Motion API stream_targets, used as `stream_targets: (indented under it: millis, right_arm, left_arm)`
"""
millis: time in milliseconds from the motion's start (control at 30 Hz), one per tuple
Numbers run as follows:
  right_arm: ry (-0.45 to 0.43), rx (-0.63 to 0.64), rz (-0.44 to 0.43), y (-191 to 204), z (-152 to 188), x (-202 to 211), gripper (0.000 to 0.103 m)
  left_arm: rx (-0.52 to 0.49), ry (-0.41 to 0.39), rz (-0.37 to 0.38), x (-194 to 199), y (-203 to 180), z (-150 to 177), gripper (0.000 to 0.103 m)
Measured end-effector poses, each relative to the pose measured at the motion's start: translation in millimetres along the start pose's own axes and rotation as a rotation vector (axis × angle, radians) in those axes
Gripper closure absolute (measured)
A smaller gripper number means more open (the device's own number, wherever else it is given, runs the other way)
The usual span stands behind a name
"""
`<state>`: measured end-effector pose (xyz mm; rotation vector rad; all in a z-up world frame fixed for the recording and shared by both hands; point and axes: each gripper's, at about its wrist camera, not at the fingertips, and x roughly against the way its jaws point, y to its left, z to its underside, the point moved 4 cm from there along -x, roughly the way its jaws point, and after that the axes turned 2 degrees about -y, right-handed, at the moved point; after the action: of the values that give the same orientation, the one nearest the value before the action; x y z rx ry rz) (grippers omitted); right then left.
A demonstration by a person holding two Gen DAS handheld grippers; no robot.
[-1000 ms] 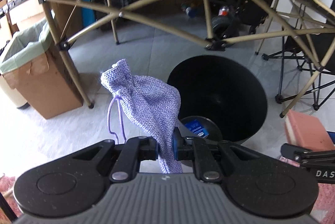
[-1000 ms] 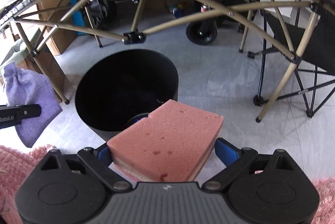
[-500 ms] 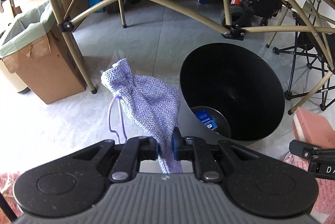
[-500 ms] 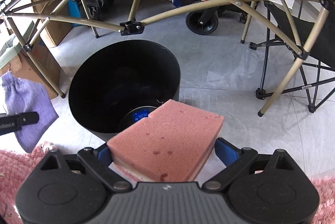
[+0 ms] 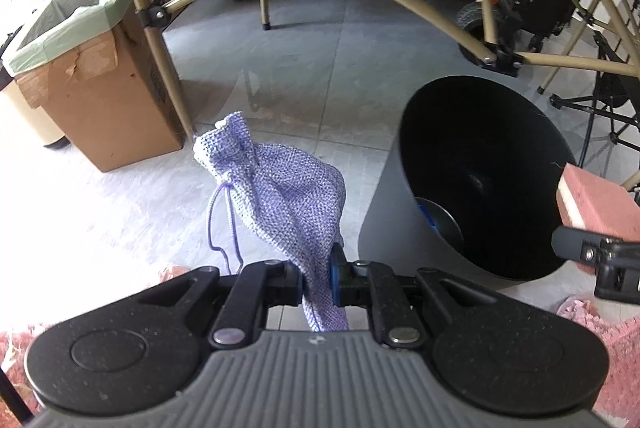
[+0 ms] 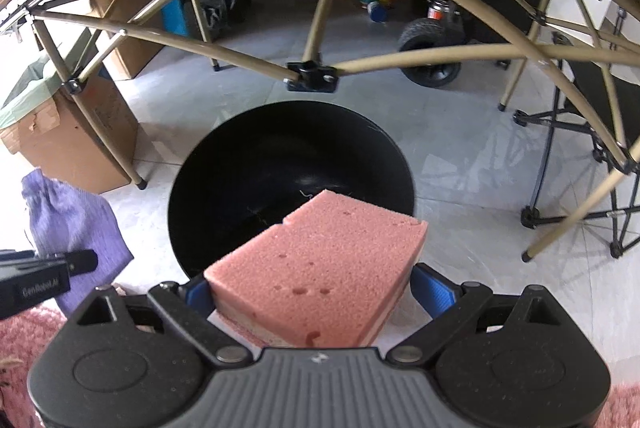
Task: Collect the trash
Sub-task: 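Lower the sponge into the bin and open the right gripper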
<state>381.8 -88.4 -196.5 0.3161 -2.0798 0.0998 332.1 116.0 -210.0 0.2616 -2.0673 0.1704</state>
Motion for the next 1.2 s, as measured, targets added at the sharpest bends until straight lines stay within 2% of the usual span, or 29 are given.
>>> stream_targets:
  millis: [333,533,1200]
  right_arm:
    - [0.061,0.001,-0.021,19,-23,-29,0.006]
    - [0.09,-0.014,-0.018,17,-34,-45,0.006]
    - [0.152,-0.012,-0.007,20,-38,-75,0.006]
  left_arm:
    - [0.03,0.02,-0.012,-9,14,-1,0.091]
    - [0.034,0.029,-0.012,-13,12,-5,0.091]
    - [0.014,0.065,-0.001,-26,10,-6,0.091]
